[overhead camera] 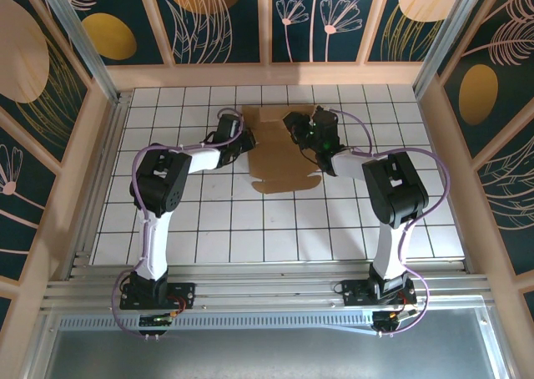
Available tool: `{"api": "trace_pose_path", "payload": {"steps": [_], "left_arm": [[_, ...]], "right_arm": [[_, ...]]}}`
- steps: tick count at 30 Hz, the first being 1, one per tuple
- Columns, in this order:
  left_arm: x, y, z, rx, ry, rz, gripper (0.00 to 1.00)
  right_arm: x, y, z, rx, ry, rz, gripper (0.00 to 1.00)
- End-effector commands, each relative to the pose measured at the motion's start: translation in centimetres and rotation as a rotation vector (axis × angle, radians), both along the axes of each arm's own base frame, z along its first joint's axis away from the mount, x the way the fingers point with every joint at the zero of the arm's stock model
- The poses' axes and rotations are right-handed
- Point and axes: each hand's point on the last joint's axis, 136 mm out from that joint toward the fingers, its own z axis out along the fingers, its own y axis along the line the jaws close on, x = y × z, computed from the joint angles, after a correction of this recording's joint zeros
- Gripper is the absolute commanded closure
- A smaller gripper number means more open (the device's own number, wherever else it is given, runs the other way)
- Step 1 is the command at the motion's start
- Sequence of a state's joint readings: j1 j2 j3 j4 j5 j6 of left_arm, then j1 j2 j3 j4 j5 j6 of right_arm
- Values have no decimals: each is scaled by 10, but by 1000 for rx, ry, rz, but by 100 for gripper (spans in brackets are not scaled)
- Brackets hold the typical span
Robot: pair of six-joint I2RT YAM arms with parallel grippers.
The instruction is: Fold the paper box
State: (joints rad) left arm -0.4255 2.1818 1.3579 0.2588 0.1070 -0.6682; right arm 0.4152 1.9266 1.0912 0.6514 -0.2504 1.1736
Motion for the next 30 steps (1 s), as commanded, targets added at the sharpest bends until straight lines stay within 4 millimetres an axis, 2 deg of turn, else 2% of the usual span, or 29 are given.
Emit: {"api": "trace_pose_path", "payload": {"steps": [1,4,8,11,12,14,16,17,22,27,30], "left_arm": [[-2,4,-18,133,26,-45,100],[-1,5,-20,165,22,-58,100],[-2,6,-26,204,28,-86,100],[-1,5,-30,230,41,-110,100],[-1,4,-31,236,43,-122,100],[-1,3,-31,249,43,-140,100],[-2,3,-31,272,42,-162,100],[-2,4,-30,286,37,-172,100],[1,11,-34,381,17,-206,100],[-2,14,-33,459,20,-290,100],[-7,20,-36,488,45,-333,100]], "right_arm": [[-7,-3,26,-75,-65,2,63],[-15,-20,46,-182,-128,-22,56],[-31,-29,79,-411,-243,46,54],[-52,-11,100,-579,-385,279,51],[-60,-5,107,-626,-443,368,46],[-60,-6,115,-739,-512,439,33],[-46,-14,119,-845,-541,481,26],[-34,-20,120,-889,-532,492,24],[45,-65,108,-922,-383,485,24],[88,-105,76,-762,-286,425,24],[108,-117,52,-703,-262,399,24]]}}
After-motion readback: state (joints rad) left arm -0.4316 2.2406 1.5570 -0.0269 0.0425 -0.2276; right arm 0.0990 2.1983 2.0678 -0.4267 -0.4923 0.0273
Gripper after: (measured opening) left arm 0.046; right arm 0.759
